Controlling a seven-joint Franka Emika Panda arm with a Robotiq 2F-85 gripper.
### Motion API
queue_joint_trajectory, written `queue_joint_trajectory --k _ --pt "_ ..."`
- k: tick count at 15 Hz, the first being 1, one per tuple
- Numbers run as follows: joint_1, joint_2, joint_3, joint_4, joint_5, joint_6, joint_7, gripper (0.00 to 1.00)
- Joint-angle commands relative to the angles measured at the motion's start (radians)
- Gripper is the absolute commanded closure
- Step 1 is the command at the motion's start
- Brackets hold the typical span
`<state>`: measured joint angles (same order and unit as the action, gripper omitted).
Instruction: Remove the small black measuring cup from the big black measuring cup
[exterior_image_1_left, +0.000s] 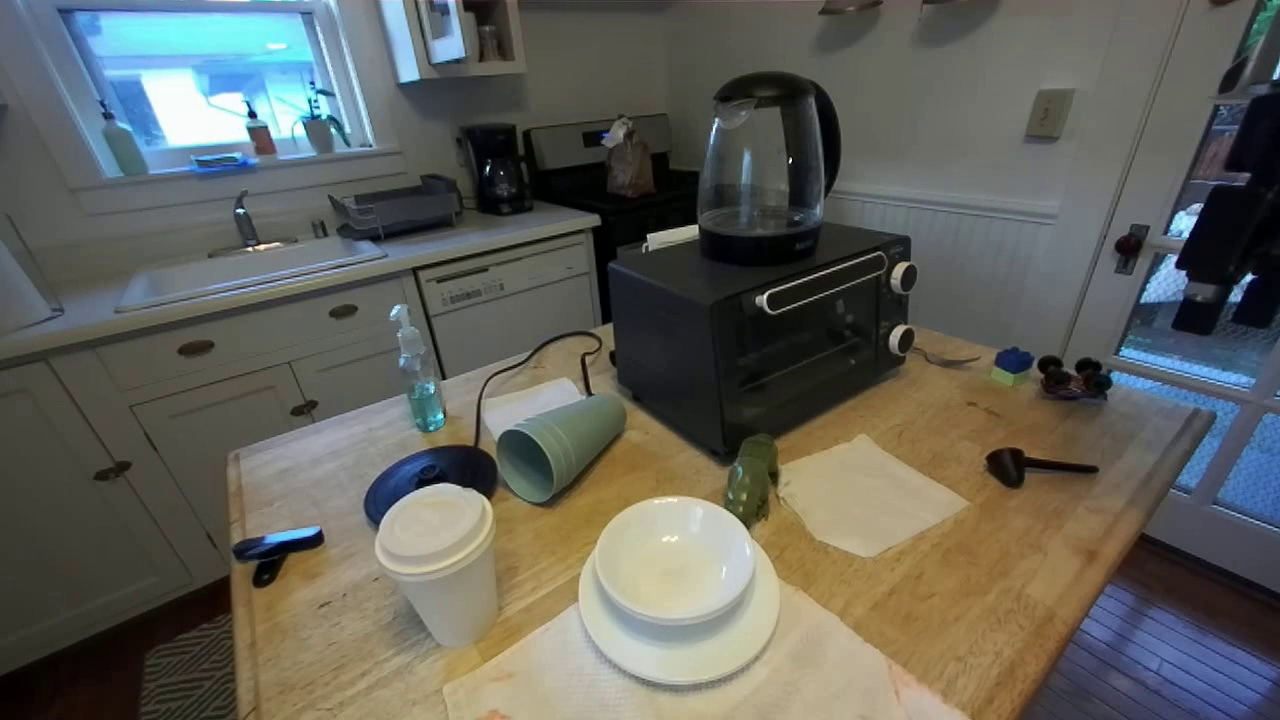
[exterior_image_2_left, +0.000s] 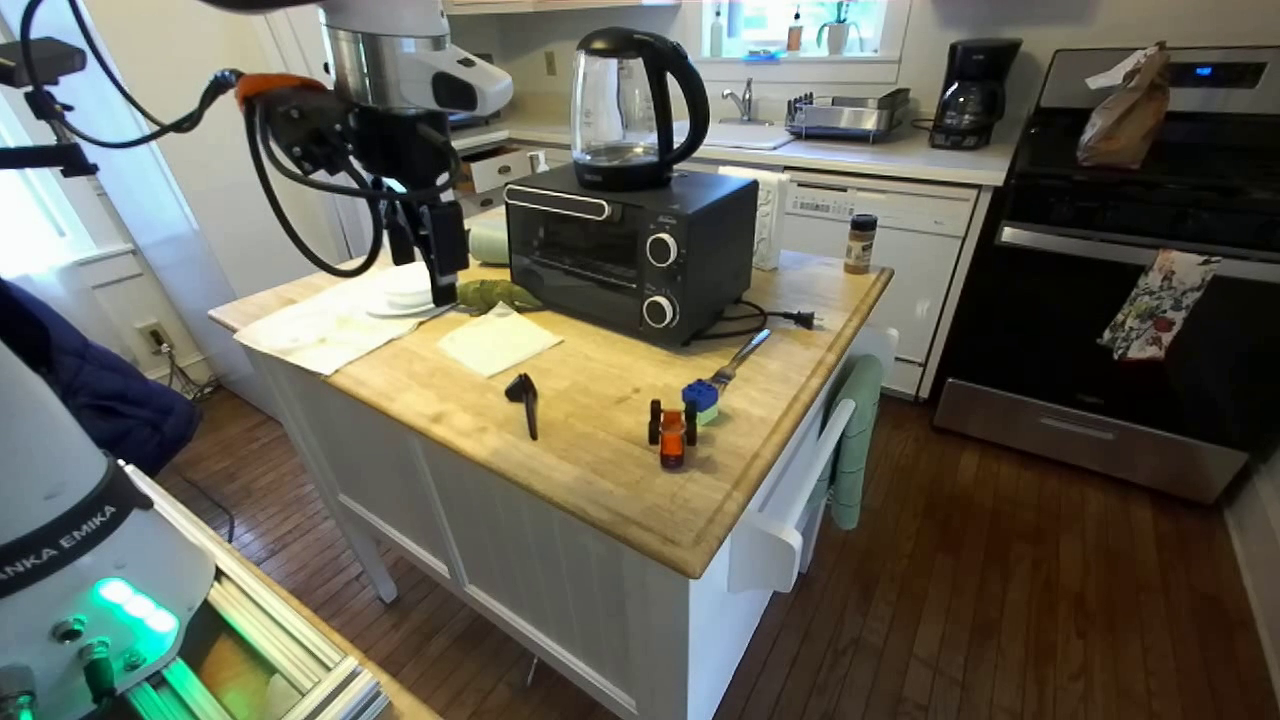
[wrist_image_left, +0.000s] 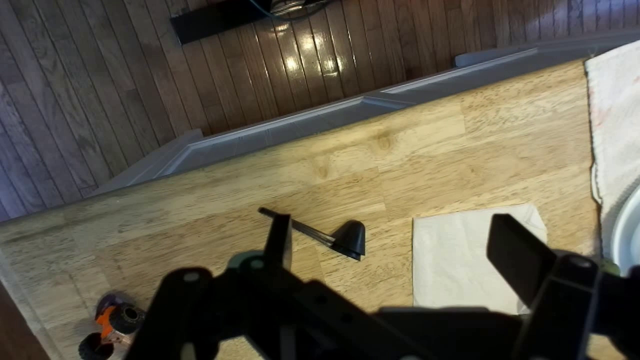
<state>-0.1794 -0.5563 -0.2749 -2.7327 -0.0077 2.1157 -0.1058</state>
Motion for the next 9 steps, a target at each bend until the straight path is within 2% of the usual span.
queue_joint_trajectory --k 1,7,9 --pt "-0.017 0.002 0.017 0.001 0.011 -0.002 -0.009 0.0" --pt "-0.017 0.002 0.017 0.001 0.011 -0.002 -0.009 0.0" --pt "-0.035 0.058 0.014 0.017 0.0 0.055 0.021 0.0"
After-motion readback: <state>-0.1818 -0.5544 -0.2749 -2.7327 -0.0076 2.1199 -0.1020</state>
